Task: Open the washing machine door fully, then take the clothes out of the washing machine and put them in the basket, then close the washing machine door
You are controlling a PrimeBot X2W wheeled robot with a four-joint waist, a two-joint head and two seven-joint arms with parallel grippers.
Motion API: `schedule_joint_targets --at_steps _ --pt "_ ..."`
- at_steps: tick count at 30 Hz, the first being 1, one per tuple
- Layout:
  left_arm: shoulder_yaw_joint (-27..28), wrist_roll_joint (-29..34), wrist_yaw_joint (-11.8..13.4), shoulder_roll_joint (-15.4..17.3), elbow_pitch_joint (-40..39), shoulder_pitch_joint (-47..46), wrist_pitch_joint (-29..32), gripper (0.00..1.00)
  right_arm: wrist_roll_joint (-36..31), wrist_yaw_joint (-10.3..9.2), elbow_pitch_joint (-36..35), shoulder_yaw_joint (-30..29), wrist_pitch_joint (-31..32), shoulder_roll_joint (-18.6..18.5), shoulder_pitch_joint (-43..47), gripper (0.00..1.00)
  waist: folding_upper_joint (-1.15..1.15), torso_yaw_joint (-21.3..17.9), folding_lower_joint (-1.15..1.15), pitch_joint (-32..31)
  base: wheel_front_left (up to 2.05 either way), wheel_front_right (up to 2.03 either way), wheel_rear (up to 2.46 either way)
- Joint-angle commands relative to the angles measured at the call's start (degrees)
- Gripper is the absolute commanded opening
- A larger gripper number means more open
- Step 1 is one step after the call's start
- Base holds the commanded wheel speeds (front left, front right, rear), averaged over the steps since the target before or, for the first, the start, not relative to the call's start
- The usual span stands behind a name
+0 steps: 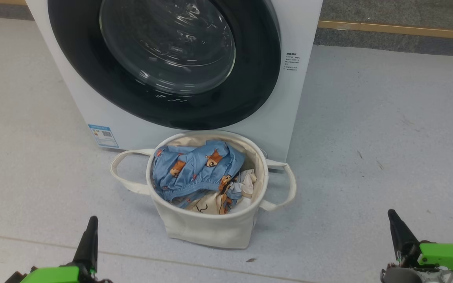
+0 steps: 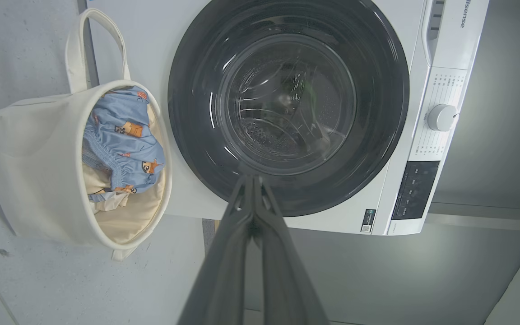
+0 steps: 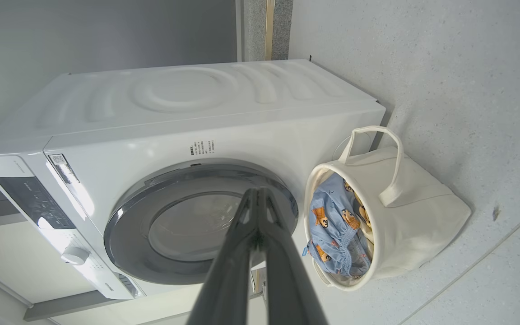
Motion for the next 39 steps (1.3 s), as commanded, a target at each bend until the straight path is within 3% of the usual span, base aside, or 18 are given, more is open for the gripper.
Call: schedule_joint_targets --at_steps 1,39 --pt "1.9 -0.2 -0.4 0.4 -1.5 -2.5 0.4 0.00 0.1 0.01 -1.8 1.0 0.5 -0.5 -2.8 0.00 0.00 0.0 0.00 0.0 0.00 0.00 0.00" --pt "2.0 -0.2 -0.4 0.3 -1.5 -2.5 0.5 0.00 -0.4 0.01 -1.7 0.4 1.0 -0.1 -2.8 0.00 0.00 0.0 0.00 0.0 0.00 0.00 0.00"
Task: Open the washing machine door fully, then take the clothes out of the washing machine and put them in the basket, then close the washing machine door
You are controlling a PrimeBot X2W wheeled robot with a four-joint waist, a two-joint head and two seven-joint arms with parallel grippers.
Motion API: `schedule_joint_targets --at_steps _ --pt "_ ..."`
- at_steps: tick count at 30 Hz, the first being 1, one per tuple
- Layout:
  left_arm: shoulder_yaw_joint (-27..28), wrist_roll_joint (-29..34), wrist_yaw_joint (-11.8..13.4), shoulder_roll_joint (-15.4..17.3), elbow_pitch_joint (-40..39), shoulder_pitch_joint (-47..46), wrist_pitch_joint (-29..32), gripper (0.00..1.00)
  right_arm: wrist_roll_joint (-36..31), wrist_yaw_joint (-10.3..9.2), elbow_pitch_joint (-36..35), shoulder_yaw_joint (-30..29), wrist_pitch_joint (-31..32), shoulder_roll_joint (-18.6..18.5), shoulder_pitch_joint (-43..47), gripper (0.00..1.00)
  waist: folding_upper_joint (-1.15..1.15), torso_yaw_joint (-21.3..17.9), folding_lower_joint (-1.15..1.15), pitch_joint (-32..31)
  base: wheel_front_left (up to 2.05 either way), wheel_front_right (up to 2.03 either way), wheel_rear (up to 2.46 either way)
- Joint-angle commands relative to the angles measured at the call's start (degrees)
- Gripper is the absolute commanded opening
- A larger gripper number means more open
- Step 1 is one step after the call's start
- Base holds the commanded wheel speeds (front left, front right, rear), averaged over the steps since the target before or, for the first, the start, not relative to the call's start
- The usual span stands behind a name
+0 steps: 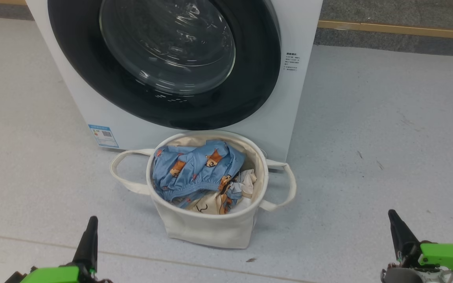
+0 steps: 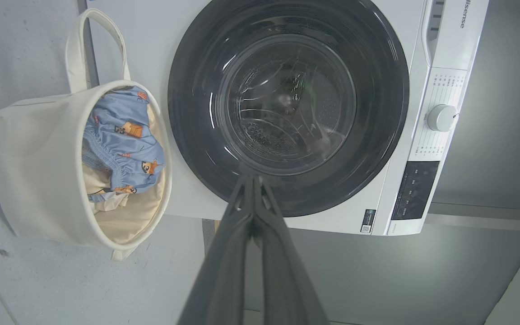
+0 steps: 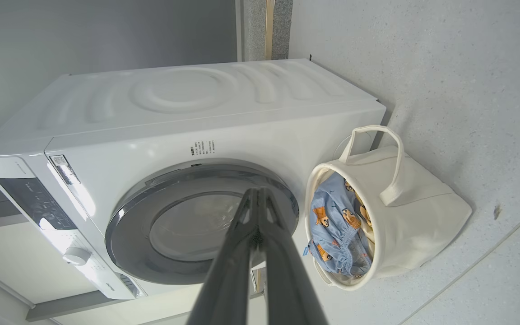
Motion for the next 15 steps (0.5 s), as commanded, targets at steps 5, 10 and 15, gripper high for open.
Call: schedule_joint_targets --at_steps 5,10,15 --pt "2.0 -0.1 -0.4 0.3 -1.5 -2.5 0.5 0.00 -0.4 0.01 -1.7 0.9 0.5 -0.3 -2.8 0.00 0.00 0.0 0.00 0.0 0.00 0.00 0.00" --pt "2.0 -0.1 -0.4 0.3 -1.5 -2.5 0.5 0.00 -0.4 0.01 -1.7 0.8 0.5 -0.2 -2.8 0.00 0.00 0.0 0.00 0.0 0.00 0.00 0.00" --pt "2.0 -0.1 -0.4 0.3 -1.5 -2.5 0.5 0.00 -0.5 0.01 -1.7 0.8 0.6 -0.2 -2.8 0.00 0.00 0.0 0.00 0.0 0.00 0.00 0.00"
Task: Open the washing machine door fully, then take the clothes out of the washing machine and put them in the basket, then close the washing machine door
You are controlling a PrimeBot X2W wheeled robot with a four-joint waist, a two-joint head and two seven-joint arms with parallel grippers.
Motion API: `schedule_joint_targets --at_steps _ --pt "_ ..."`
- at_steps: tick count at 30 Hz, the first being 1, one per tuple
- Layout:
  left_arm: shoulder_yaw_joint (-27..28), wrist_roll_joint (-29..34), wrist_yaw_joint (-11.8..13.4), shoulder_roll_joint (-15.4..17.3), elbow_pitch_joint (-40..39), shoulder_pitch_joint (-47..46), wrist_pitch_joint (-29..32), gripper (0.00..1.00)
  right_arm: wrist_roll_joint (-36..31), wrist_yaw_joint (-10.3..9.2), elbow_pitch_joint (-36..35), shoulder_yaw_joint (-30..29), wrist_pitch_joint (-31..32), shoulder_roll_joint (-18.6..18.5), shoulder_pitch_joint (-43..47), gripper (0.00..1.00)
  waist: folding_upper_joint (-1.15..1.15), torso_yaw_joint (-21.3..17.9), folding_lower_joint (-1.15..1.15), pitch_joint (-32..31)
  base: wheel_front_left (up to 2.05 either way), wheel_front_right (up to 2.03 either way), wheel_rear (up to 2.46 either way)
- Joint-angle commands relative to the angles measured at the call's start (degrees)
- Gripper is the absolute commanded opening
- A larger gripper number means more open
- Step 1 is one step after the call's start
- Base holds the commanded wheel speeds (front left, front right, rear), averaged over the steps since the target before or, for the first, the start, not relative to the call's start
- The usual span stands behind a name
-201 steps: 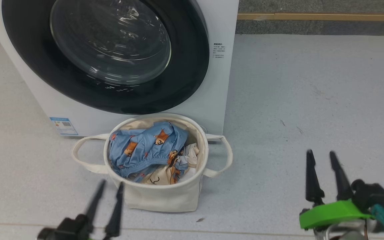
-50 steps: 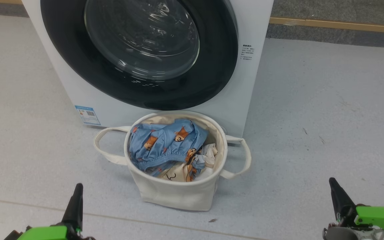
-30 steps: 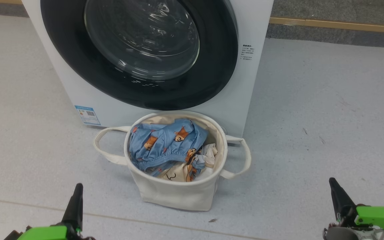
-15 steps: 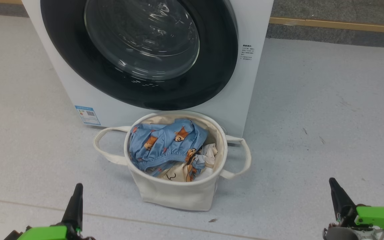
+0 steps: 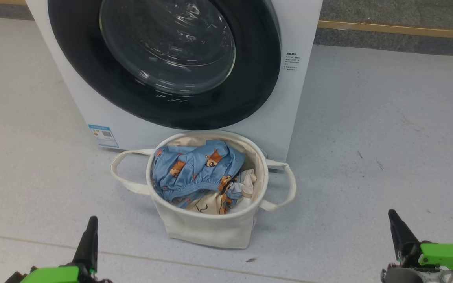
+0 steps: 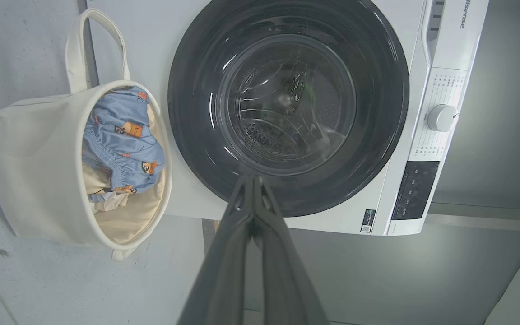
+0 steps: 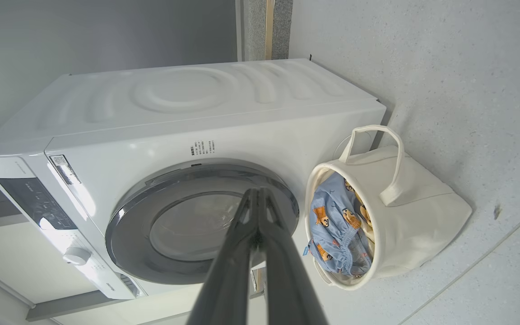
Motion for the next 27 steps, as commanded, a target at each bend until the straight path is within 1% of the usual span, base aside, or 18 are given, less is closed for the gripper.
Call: schedule_joint_targets --at_steps 1,27 --pt "2.0 -0.1 -0.4 0.3 -1.5 -2.5 0.5 0.00 -0.4 0.01 -1.7 0.9 0.4 -0.3 -2.8 0.00 0.00 0.0 0.00 0.0 0.00 0.00 0.00" --pt "2.0 -0.1 -0.4 0.3 -1.5 -2.5 0.5 0.00 -0.6 0.01 -1.7 0.7 0.6 -0.1 -2.8 0.00 0.00 0.0 0.00 0.0 0.00 0.00 0.00"
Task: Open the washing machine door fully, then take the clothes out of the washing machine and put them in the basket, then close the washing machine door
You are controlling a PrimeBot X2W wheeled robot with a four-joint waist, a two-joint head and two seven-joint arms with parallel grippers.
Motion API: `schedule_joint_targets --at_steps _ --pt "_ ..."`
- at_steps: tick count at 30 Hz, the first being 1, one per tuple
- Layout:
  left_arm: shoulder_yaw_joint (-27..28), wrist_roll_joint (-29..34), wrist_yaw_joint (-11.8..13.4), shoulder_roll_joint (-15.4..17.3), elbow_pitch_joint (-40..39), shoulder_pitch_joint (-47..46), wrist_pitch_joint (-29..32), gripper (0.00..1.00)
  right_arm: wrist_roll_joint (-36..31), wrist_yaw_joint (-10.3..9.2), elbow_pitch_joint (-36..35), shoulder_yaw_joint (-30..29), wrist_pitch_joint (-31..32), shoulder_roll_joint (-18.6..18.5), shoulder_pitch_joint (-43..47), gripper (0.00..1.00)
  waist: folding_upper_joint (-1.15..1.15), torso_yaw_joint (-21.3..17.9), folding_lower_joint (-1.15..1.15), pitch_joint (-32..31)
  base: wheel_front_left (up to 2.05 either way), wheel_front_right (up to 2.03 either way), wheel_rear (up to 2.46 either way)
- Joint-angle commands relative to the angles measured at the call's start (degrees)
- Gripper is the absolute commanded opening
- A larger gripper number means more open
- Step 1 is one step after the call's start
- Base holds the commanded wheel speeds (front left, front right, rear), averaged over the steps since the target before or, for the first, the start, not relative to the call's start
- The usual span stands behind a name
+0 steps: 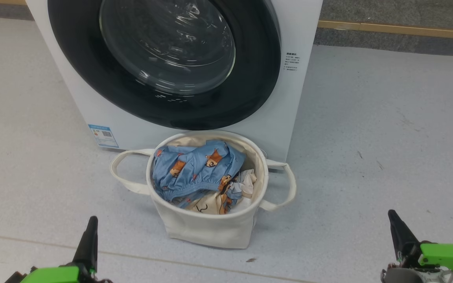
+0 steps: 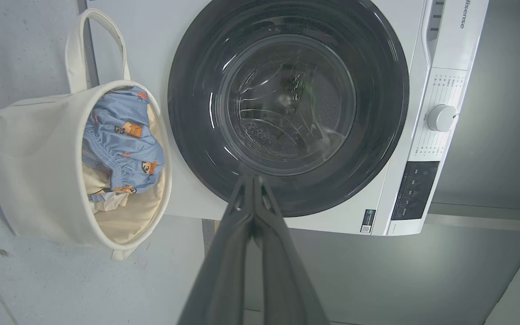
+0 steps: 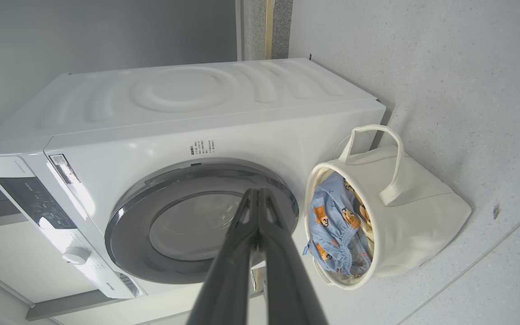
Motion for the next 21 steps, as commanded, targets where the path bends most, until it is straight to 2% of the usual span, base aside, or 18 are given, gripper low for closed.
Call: schedule_joint_targets --at_steps 1,21 --pt "2.0 -0.1 -0.4 0.3 -1.5 -2.5 0.5 0.00 -0.2 0.01 -1.7 1.0 0.3 -0.3 -2.8 0.00 0.00 0.0 0.00 0.0 0.00 0.00 0.00" --pt "2.0 -0.1 -0.4 0.3 -1.5 -2.5 0.5 0.00 -0.3 0.01 -1.7 0.8 0.4 -0.2 -2.9 0.00 0.00 0.0 0.00 0.0 0.00 0.00 0.00"
